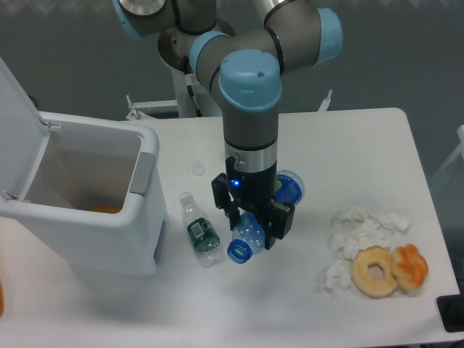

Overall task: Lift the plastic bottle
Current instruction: 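Lift the grasped blue-labelled bottle up off the table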

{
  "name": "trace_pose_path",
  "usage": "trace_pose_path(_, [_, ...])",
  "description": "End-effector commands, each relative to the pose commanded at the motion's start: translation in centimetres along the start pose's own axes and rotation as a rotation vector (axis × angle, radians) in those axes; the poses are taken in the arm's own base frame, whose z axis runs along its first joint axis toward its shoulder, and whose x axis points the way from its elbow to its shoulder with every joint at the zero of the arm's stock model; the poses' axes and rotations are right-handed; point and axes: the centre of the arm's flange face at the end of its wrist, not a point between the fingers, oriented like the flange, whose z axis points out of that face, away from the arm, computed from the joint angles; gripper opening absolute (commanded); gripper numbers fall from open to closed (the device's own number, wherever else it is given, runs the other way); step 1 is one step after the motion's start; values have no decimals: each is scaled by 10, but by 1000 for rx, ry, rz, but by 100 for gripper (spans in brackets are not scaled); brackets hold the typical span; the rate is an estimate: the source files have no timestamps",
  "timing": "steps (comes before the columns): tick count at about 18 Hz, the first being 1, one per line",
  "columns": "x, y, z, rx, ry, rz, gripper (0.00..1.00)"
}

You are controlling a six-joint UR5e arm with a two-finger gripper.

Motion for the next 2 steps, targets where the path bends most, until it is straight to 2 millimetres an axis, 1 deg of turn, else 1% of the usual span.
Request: trace_pose_path(2, [1, 1, 1, -2, 3, 0, 74])
